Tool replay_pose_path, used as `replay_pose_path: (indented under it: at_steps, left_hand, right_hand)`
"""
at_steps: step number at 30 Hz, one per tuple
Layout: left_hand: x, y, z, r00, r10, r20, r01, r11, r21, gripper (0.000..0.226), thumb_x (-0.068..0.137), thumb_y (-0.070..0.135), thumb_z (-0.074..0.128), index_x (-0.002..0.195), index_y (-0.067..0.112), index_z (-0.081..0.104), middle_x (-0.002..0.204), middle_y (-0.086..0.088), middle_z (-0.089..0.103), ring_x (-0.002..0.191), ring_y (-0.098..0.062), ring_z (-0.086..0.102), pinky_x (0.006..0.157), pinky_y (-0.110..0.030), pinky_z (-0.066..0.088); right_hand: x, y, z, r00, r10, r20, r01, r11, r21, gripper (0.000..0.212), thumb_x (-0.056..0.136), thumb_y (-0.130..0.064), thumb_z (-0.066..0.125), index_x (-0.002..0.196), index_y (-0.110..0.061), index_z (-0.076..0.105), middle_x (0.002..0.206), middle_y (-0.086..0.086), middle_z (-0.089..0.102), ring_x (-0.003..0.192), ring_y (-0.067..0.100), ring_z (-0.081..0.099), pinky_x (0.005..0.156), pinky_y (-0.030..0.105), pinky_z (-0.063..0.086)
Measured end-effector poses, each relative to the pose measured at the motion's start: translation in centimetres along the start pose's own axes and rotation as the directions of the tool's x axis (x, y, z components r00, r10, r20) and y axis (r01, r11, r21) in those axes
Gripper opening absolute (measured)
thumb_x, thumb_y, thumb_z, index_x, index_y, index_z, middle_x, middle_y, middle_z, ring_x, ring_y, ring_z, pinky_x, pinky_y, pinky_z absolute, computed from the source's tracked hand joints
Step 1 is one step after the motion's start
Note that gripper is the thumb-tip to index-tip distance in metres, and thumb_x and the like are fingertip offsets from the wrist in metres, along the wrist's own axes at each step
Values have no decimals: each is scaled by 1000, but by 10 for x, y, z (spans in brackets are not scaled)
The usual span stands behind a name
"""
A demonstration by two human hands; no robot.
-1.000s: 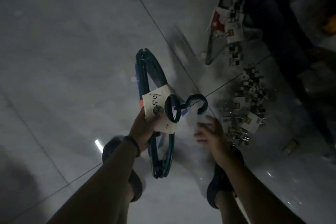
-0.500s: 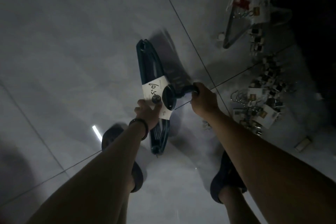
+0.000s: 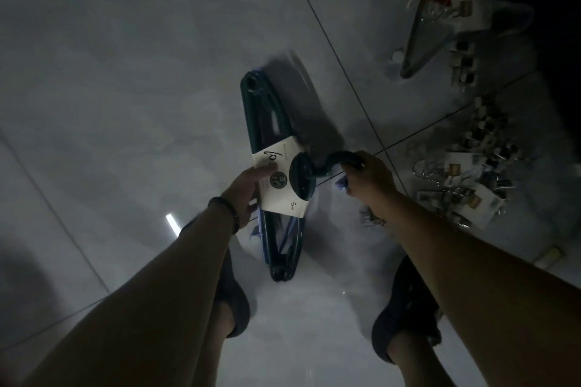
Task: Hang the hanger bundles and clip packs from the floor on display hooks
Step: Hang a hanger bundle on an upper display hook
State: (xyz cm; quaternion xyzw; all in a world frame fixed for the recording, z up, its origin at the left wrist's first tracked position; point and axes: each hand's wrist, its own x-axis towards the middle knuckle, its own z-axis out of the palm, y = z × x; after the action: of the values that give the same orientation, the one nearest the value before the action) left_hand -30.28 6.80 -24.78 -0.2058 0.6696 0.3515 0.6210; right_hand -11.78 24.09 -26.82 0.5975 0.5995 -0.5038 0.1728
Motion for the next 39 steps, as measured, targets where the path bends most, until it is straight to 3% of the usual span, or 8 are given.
replay_pose_path:
  at_steps: [5, 9, 17, 23, 25, 27, 31, 39]
  left_hand:
    - [-17, -8, 5, 996, 12, 88, -15, 999, 37, 38, 89, 42, 77, 118, 19, 72, 116, -7, 78, 106, -29, 72, 96, -43, 59]
    - [-42, -15, 15, 992, 121, 42, -122, 992, 21, 114, 56, 57, 98, 142, 1, 48, 122, -18, 75, 108, -36, 75, 90, -56, 62]
    - [-160, 21, 69, 953, 301, 43, -301, 953, -6, 87, 68, 38, 89, 135, -3, 54, 119, -27, 74, 107, -50, 71, 84, -53, 62]
    - [-324, 84, 134, 908, 416, 46, -410, 906, -100, 52, 87, 15, 79, 133, -1, 58, 120, -29, 72, 103, -42, 73, 80, -51, 63]
    - [-389, 109, 159, 889, 452, 78, -444, 891, -97, 54, 83, 16, 84, 129, 0, 60, 117, -26, 74, 105, -44, 73, 87, -57, 61]
    - [-453, 136, 182, 864, 493, 100, -486, 870, -82, 51, 82, 14, 85, 126, 0, 61, 115, -24, 76, 107, -44, 73, 94, -61, 59]
    - [-581, 174, 220, 777, 600, 192, -615, 788, 28, 65, 66, 31, 95, 118, 8, 64, 110, -16, 77, 98, -34, 76, 85, -54, 63]
    - [-793, 201, 298, 360, 692, 626, -911, 406, 76, 35, 94, 11, 78, 121, 28, 64, 104, 2, 77, 88, -13, 76, 71, -27, 62]
  right_hand:
    - [-22, 15, -14, 995, 60, 76, -65, 996, 65, 14, 103, -26, 57, 109, -17, 67, 79, 5, 77, 72, 24, 78, 76, 52, 66]
    - [-65, 21, -39, 994, 23, 108, -34, 994, 105, 17, 106, -23, 53, 117, -16, 64, 103, 14, 72, 89, 35, 76, 76, 52, 66]
    - [-158, -20, -143, 975, 54, 213, -144, 891, 431, 26, 92, -3, 74, 105, -23, 64, 107, 15, 73, 71, 15, 77, 76, 45, 63]
    - [-313, -94, -266, 1000, 18, 23, -29, 670, 742, 111, 37, -68, 95, 131, -25, 55, 125, 12, 70, 122, 39, 65, 94, 48, 56]
    - [-378, -120, -303, 964, -54, -262, 207, 771, 602, 115, 41, -83, 86, 134, -23, 54, 122, -1, 72, 116, 23, 71, 91, 32, 58]
    - [-440, -146, -349, 824, -205, -528, 376, 896, 238, 83, 73, -68, 78, 138, -23, 54, 133, 1, 61, 120, 22, 64, 88, 32, 55]
    - [-538, -198, -437, 488, -543, -683, 468, 824, -321, 42, 95, -38, 65, 129, -14, 61, 121, 10, 64, 102, 35, 67, 79, 39, 55]
    - [-747, -280, -548, 440, -330, -835, 263, 937, -232, 38, 102, -60, 52, 115, -25, 55, 87, -2, 63, 80, 30, 68, 54, 31, 36]
